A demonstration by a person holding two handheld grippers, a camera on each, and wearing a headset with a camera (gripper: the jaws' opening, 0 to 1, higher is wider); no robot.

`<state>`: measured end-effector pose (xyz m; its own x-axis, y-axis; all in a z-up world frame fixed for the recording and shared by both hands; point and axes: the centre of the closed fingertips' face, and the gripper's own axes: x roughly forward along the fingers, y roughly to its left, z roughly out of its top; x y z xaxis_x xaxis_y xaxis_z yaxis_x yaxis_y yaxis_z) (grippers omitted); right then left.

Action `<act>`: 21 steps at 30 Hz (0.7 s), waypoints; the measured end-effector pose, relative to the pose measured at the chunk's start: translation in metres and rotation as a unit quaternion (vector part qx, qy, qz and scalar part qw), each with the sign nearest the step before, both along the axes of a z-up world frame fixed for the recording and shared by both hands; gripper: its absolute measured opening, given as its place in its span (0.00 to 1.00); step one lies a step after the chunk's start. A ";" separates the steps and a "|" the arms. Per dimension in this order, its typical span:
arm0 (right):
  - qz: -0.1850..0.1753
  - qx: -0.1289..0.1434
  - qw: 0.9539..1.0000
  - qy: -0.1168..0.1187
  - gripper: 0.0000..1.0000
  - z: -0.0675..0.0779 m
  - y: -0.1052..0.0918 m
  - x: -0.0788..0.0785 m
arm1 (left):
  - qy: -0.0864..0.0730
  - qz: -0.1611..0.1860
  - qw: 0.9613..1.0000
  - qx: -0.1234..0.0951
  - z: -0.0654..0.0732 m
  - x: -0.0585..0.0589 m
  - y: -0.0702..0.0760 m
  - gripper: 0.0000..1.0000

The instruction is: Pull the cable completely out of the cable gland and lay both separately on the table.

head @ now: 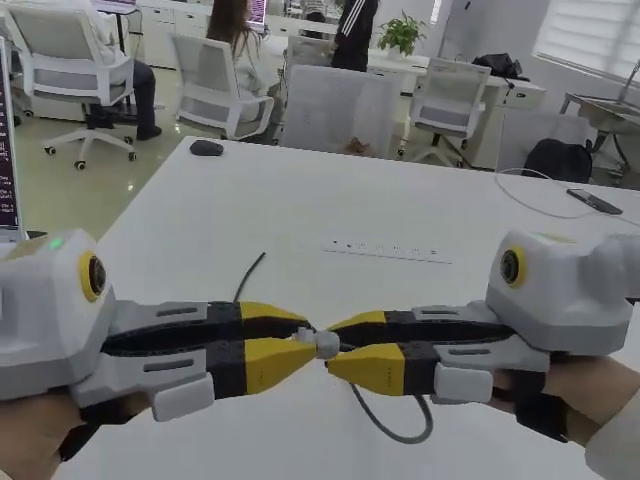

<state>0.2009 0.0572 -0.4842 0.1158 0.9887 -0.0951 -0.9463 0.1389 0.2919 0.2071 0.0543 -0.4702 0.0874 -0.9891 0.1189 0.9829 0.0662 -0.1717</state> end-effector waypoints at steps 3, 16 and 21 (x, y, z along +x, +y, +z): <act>0.007 -0.002 1.000 -0.012 0.14 0.002 0.001 -0.003 | 0.006 -0.001 1.000 -0.005 0.001 0.000 -0.001 0.14; 0.004 -0.009 1.000 -0.017 0.11 0.007 -0.006 -0.008 | -0.005 -0.006 1.000 -0.024 0.006 -0.003 -0.006 0.24; 0.008 -0.002 1.000 0.000 0.11 0.011 -0.009 -0.009 | -0.018 -0.007 1.000 0.001 -0.001 -0.004 -0.010 0.24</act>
